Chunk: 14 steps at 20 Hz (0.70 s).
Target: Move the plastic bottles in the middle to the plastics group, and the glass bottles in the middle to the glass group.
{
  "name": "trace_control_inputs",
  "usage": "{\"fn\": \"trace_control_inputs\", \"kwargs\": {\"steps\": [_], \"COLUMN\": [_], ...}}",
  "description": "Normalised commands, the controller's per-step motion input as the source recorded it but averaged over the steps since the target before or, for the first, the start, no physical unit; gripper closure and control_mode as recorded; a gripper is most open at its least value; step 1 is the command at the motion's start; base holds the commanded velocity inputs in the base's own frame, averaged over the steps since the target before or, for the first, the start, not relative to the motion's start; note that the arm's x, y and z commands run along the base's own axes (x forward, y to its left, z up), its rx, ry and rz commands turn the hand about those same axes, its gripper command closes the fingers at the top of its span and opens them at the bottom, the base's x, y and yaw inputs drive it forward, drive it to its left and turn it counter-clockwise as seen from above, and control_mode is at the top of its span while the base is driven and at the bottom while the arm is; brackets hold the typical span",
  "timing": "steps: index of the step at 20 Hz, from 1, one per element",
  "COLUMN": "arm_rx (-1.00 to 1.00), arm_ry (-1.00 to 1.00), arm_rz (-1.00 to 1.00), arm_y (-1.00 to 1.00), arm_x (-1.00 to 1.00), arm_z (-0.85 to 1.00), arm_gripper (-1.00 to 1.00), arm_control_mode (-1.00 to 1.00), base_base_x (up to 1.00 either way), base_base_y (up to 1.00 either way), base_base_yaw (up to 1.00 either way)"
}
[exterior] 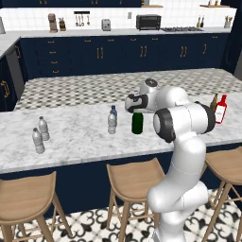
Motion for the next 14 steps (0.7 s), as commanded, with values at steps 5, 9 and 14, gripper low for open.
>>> {"fn": "trace_control_inputs", "kwargs": {"steps": [5, 9, 14], "arm_rx": [0.00, 0.00, 0.00], "arm_ry": [0.00, 0.00, 0.00], "arm_rz": [0.00, 0.00, 0.00], "arm_y": [0.00, 0.00, 0.00], "arm_x": [0.00, 0.00, -0.08], "arm_z": [0.00, 0.00, 0.04], "arm_gripper": [1.00, 1.00, 1.00], "arm_control_mode": [-1.00, -1.00, -1.00], "base_base_x": [0.00, 0.00, 0.00], "base_base_y": [0.00, 0.00, 0.00], "base_base_yaw": [0.00, 0.00, 0.00]}}
